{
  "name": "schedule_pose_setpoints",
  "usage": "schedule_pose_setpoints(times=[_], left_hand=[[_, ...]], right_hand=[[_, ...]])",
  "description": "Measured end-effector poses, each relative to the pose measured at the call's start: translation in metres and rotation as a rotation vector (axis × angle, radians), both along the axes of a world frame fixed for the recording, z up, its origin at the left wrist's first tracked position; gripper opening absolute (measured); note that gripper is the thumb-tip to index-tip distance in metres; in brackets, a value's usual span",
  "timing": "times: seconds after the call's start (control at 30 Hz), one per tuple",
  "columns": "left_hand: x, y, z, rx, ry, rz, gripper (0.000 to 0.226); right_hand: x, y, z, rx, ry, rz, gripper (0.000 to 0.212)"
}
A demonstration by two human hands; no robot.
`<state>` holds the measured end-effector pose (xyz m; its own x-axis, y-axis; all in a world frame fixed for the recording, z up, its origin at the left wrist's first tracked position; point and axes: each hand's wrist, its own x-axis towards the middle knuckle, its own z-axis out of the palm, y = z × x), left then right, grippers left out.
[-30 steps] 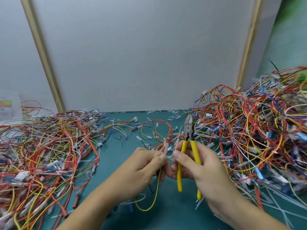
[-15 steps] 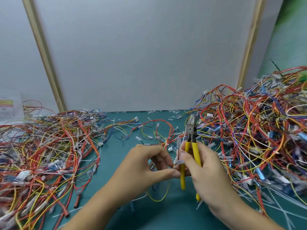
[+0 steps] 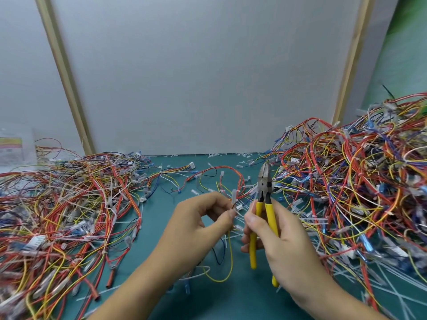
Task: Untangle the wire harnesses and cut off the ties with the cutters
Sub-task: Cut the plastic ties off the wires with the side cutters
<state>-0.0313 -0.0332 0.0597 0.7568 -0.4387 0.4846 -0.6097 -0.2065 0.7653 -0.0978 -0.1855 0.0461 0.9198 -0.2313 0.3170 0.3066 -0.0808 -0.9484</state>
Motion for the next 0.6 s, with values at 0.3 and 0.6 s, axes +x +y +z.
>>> schedule_pose_setpoints(times=[0.3, 0.6], left_hand=[[0.0043, 0.0, 0.0014, -0.112, 0.191, -0.124, 0.009], [0.0021, -0.0057, -0.0003, -0.099, 0.217, -0.128, 0.014]], right_hand=[[0.0008, -0.0006, -0.0023, -0.065, -0.043, -0.003, 0.02], [0.0025, 0.0001, -0.0054, -0.059, -0.078, -0.069, 0.026]])
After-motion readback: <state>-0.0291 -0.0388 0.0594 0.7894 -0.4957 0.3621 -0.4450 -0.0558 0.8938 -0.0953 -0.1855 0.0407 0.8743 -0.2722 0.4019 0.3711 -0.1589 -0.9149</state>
